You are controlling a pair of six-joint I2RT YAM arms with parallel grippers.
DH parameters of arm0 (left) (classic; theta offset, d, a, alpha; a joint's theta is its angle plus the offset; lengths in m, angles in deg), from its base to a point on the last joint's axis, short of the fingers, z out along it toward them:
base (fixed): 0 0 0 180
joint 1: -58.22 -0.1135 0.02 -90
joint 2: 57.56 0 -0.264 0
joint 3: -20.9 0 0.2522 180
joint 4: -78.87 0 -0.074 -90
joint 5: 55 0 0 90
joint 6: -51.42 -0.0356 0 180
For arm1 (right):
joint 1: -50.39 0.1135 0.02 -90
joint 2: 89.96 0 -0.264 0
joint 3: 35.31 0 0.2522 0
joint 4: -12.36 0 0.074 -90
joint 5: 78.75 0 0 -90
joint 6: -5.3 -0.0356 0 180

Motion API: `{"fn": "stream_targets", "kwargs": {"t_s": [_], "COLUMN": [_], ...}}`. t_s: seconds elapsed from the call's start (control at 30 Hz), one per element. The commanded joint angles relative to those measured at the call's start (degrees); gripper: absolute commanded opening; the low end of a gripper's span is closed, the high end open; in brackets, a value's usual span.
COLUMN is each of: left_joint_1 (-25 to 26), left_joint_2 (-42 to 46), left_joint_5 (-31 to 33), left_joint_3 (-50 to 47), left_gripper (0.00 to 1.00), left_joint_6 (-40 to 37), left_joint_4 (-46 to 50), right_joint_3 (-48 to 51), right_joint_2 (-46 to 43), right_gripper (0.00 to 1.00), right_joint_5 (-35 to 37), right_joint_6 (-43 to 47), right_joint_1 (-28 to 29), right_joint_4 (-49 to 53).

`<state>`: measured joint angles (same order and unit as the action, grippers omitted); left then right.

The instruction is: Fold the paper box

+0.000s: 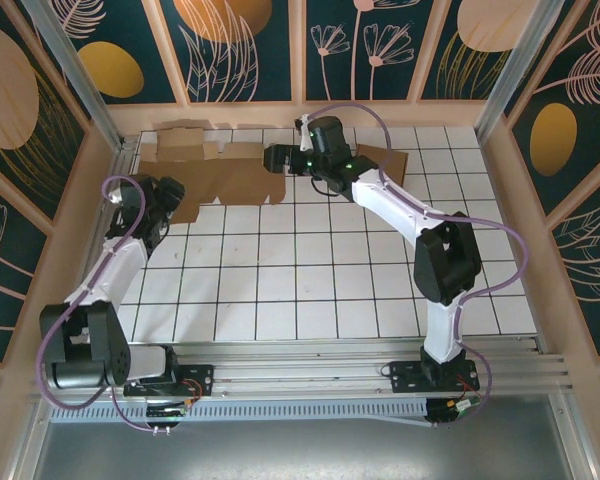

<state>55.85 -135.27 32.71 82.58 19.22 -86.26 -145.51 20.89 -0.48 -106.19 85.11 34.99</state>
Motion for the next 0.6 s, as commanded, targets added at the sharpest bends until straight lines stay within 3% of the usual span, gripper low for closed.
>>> {"fn": "stream_targets", "kwargs": {"t_s": [0.0, 0.1, 0.27, 0.33, 0.57], "left_joint_1": [-0.2, -0.2, -0.2, -0.6, -2.7], "left_joint_2": [-3.8, -4.2, 2.9, 4.0, -6.1], "left_joint_5": [-9.1, -7.3, 13.2, 17.4, 5.2], "left_joint_3": [-4.0, -7.8, -7.7, -9.5, -8.0], "left_gripper": [0.64, 0.65, 0.69, 0.71, 0.77], "left_joint_6": [17.5, 25.5, 26.6, 26.4, 22.3], "left_joint_4": [-6.4, -9.7, 4.5, 2.9, -10.7], "right_joint_3": [-0.9, 1.6, 4.7, 5.1, 4.3], "right_joint_2": [-0.1, -1.6, -3.4, -3.6, -4.4], "right_gripper": [0.98, 0.98, 0.98, 0.98, 0.98], "right_joint_5": [-0.4, -0.2, 0.3, 0.5, 2.1], "right_joint_6": [-0.2, -0.1, 0.7, 0.9, 2.2], "right_joint_1": [0.0, 0.1, -0.1, -0.2, -0.2], "right_joint_4": [2.0, 1.0, 0.7, 0.5, 1.2]}}
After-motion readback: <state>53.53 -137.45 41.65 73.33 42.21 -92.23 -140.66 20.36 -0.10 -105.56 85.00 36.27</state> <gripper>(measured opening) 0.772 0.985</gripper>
